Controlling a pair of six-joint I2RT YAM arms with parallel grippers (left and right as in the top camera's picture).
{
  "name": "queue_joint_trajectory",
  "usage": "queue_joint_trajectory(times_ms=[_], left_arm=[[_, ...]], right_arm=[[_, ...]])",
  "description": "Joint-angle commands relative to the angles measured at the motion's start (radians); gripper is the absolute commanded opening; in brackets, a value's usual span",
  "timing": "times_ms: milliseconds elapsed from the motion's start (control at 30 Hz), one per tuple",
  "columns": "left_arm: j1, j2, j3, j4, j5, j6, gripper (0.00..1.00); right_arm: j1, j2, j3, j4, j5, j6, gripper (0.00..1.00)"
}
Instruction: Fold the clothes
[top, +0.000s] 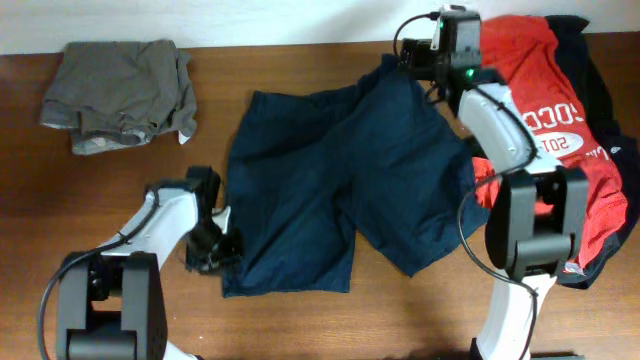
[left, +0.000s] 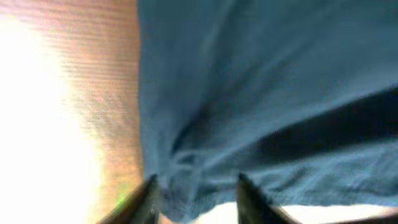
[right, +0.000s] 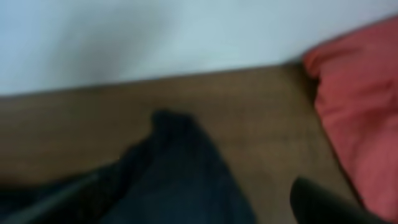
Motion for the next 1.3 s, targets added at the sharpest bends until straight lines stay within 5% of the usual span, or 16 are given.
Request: queue_joint_trajectory(times_ms=[0, 167, 267, 700, 1267], left_arm=[[0.002, -0.012, 0.166, -0.063, -0.013, 0.05, 0.59], [0.002, -0.012, 0.383, -0.152, -0.037, 0.129, 0.82], [0.002, -0.011, 0.456, -0.062, -0.042, 0.178, 0.97], [0.001, 0.287, 0.472, 0.615, 0.118, 0.369, 0.99], [-0.002, 0.638, 0.769, 0.794, 0.118, 0.39, 0.99]], right_arm=[[0.005, -0.116, 0.166, -0.202, -0.142, 0.005, 0.99], [0.006, -0.139, 0.274, -0.494, -0.198, 0.005, 0.99], [0.005, -0.139, 0.278, -0.576, -0.201, 0.004, 0.99], [0.034, -0.139, 0.277, -0.804, -0.234, -0.123, 0.99], [0.031, -0.139, 0.277, -0.854, -0.219, -0.128, 0.99]])
